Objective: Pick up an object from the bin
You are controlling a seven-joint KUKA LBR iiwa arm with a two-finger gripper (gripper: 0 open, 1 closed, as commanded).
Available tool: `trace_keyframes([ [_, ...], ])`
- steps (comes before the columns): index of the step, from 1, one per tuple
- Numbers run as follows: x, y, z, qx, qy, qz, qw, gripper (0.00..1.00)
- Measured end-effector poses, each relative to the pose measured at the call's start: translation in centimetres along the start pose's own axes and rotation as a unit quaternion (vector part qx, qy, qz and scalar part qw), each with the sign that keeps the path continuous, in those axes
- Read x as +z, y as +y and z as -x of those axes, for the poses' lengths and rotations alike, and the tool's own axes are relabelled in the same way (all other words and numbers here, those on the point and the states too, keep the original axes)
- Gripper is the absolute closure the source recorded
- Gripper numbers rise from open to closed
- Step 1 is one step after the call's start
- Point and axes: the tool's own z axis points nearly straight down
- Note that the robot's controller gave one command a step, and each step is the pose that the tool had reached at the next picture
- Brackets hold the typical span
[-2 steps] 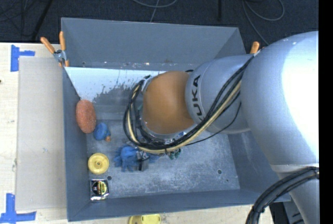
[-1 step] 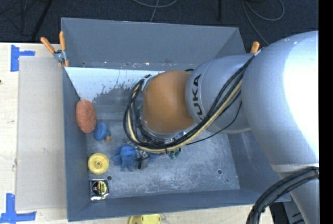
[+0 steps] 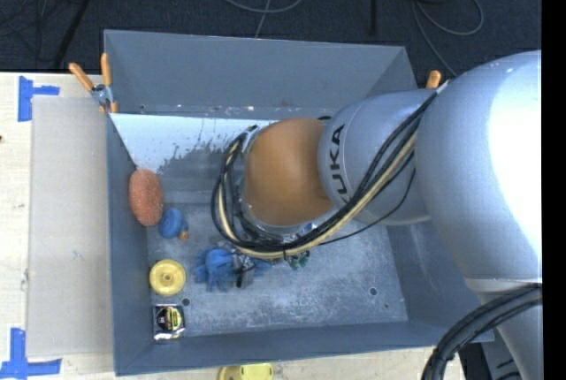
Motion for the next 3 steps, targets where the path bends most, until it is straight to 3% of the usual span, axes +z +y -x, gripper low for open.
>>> trace_keyframes([
  [1, -1.9, 0.1, -0.3, 0.001, 0.0067, 0.001, 1.0000, 1.00],
  [3, -5.1, 0.0, 0.0, 0.002, 0.0031, 0.000, 1.0000, 1.00],
])
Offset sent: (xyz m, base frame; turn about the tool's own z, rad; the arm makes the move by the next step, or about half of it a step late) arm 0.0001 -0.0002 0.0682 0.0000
